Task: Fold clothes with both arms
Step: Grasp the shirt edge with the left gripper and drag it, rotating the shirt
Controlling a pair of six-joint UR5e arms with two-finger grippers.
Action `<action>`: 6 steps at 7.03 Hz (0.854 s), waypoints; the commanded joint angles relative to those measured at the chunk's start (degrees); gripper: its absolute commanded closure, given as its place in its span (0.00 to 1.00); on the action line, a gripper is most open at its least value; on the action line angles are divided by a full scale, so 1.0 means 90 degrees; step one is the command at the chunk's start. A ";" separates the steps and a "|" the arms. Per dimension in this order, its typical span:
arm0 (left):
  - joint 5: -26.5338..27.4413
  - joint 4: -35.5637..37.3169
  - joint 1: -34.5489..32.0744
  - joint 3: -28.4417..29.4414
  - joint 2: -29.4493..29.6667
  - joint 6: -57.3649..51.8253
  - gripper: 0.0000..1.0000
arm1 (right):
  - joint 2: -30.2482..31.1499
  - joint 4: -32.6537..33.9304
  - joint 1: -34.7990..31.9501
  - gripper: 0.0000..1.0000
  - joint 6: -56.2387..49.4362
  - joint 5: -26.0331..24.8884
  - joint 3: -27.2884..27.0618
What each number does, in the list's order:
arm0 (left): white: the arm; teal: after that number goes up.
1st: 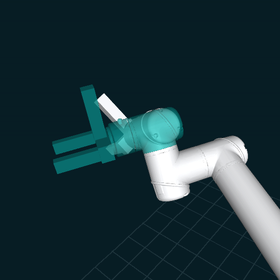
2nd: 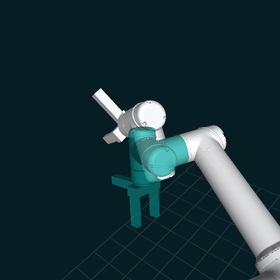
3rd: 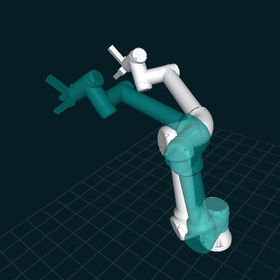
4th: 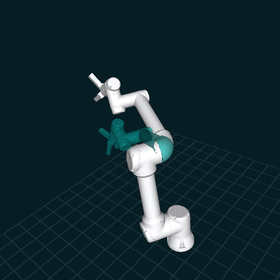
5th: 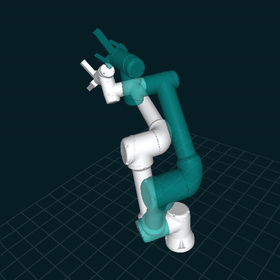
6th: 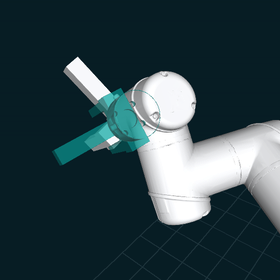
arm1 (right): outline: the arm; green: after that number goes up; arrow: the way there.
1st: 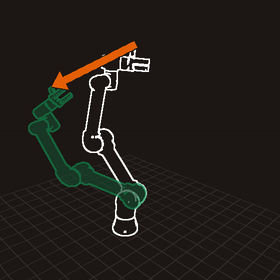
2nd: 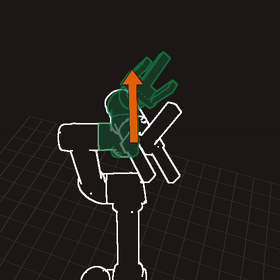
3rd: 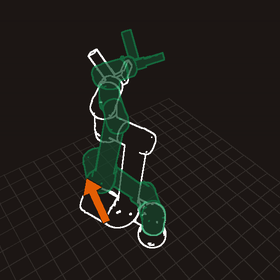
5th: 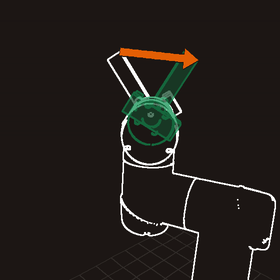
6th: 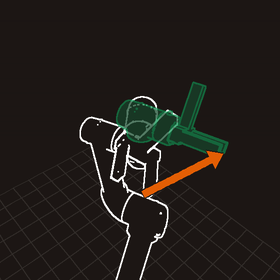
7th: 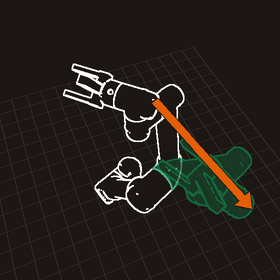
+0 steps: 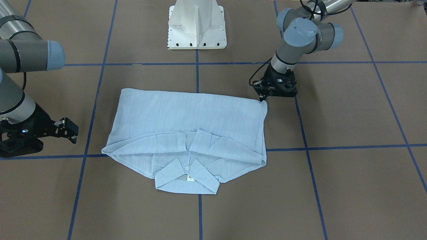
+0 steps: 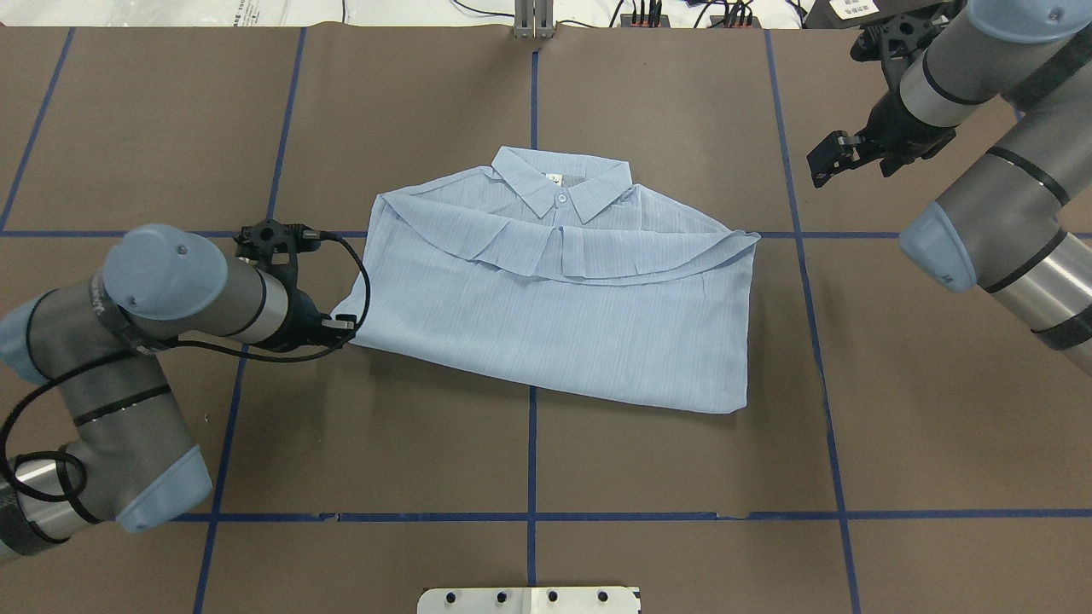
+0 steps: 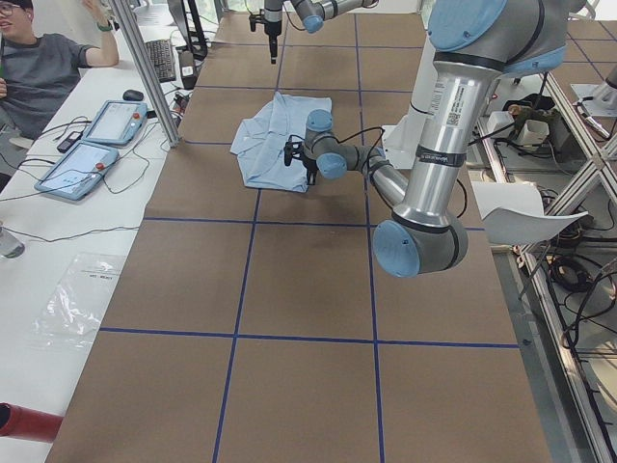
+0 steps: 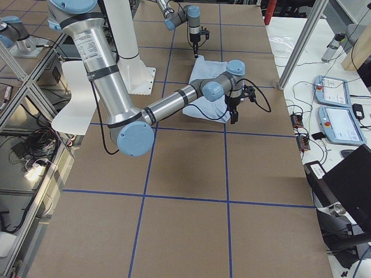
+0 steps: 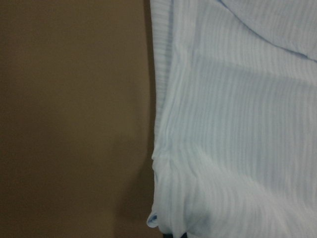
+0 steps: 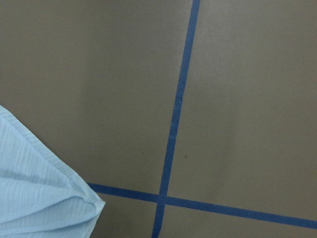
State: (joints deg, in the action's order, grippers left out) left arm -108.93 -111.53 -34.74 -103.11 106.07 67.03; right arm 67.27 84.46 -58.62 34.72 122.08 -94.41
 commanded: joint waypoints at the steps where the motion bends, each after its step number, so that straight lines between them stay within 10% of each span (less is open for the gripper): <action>1: 0.0013 0.0019 -0.0853 0.0476 -0.0067 -0.1172 1.00 | -0.0033 0.0000 0.0010 0.00 0.0058 0.0000 -0.0017; 6: 0.0266 -0.0478 -0.2115 0.4240 0.2534 -0.2689 1.00 | -0.0111 -0.0020 0.0087 0.00 0.0331 0.0029 -0.0115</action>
State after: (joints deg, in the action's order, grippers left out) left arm -107.24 -113.97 -51.92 -74.78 122.08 45.46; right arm 66.32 84.35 -58.16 36.72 122.24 -94.94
